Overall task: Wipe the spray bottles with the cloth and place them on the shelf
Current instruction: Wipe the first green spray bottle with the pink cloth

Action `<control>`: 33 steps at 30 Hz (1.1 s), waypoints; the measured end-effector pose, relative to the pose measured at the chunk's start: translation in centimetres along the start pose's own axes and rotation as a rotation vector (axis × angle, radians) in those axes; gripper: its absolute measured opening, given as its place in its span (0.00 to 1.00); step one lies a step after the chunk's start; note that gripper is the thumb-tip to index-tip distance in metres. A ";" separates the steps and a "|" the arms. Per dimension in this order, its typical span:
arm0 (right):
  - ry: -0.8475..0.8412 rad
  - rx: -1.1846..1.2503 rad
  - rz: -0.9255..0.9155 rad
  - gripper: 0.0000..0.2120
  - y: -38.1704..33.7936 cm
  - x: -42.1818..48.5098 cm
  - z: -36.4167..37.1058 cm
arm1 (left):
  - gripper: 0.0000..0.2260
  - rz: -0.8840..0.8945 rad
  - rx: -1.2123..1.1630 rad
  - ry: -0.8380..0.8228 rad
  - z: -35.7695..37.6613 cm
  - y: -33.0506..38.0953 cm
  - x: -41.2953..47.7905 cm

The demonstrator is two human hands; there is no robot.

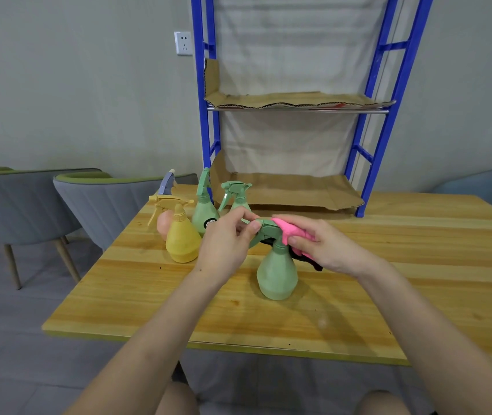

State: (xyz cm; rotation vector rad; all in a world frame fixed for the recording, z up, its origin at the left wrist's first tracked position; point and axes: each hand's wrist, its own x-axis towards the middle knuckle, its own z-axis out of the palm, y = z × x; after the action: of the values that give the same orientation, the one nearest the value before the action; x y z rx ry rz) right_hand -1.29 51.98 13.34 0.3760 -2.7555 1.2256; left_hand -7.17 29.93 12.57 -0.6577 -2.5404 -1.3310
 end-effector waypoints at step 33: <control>0.784 0.559 0.153 0.04 1.1 -3.2 8.9 | 0.09 0.059 0.001 -0.032 0.1 0.6 -1.1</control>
State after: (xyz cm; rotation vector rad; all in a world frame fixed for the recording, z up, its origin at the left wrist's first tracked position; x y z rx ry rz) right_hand 1.53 46.70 5.99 -0.2497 -1.7882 1.7040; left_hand -5.89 30.02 12.52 -0.7536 -2.5261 -1.3100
